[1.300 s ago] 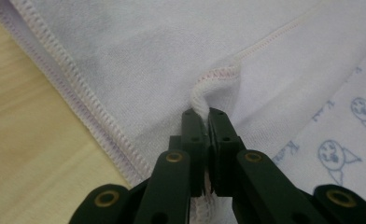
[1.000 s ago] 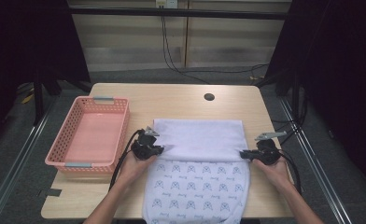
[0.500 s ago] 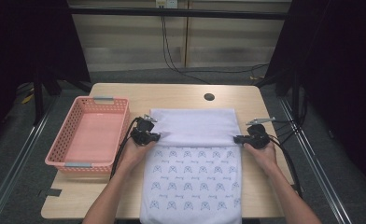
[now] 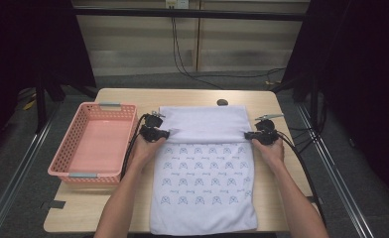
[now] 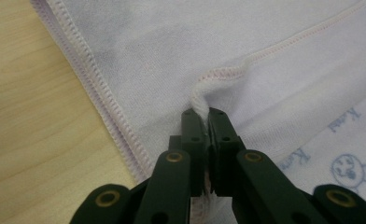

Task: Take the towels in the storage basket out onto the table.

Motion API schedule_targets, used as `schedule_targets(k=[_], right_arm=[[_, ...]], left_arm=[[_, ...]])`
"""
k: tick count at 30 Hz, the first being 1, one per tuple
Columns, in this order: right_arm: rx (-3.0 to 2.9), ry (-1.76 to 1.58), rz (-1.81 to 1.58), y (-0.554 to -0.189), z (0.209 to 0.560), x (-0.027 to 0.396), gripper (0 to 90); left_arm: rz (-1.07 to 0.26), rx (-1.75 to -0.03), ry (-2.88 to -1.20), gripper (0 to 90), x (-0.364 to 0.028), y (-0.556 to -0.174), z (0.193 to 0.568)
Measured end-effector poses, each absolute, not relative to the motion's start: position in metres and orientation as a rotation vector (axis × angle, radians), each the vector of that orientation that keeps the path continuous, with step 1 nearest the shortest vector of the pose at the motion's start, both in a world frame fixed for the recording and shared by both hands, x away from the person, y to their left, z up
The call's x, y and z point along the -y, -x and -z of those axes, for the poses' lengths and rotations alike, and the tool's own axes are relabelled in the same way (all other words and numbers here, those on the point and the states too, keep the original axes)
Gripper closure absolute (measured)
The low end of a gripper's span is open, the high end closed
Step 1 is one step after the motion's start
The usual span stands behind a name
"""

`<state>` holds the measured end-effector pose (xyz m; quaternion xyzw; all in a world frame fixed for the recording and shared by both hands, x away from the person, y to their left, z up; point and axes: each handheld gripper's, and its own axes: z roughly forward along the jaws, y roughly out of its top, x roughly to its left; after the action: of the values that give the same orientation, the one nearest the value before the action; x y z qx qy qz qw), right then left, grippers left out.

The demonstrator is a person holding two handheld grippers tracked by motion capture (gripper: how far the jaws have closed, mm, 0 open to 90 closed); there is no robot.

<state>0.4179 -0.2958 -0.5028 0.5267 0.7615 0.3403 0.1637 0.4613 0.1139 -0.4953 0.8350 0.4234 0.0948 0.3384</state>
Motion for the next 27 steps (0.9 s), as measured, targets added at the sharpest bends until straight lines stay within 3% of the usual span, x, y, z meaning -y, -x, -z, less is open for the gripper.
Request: schedule_targets(k=[4, 16, 27], right_arm=[[-2.159, -1.502, -1.082, -0.417, 0.498, 0.302, 84.7], [-2.079, -1.315, -1.332, -0.386, 0.416, 0.324, 84.6], [-2.07, -1.132, -1.445, -0.327, 0.369, 0.33, 84.6]], left_arm=[[-0.214, -1.081, -2.123, 86.9, -0.119, -0.456, 0.483], [-0.263, -0.918, -1.97, 86.8, -0.132, -0.414, 0.403], [-0.292, -0.771, -1.882, 86.8, -0.16, -0.365, 0.352]])
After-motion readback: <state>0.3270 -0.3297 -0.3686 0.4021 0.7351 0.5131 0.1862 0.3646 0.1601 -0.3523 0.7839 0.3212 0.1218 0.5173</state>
